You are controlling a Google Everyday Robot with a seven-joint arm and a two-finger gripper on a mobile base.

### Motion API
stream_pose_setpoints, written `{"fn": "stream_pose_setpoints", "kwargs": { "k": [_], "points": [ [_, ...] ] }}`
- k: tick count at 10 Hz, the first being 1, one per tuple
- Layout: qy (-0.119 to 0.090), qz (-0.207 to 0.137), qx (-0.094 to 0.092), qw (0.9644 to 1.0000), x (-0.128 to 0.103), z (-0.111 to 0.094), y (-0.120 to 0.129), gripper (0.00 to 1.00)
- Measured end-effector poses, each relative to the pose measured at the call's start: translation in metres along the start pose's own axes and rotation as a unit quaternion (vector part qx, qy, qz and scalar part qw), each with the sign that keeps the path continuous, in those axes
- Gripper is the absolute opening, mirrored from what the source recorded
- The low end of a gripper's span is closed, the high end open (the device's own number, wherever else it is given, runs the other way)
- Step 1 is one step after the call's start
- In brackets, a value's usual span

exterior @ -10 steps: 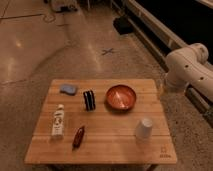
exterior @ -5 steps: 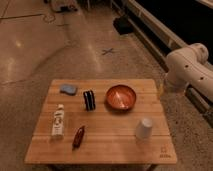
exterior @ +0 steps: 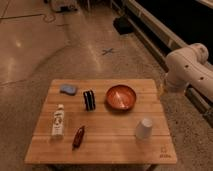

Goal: Place the ceramic cup over the eraser

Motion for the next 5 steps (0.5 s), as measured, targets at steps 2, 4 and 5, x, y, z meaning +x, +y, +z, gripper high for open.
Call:
{"fn": "stream_pose_setpoints", "kwargs": {
  "k": [2, 4, 5],
  "points": [
    [-0.002, -0.008, 0.002, 1.0000, -0.010, 0.003, -0.006, 0.63],
    [-0.003, -0.009, 0.002, 1.0000, -0.015, 0.005, -0.007, 0.63],
    [-0.003, -0.013, 0.003, 0.9999, -0.017, 0.006, -0.011, 0.63]
  ]
}}
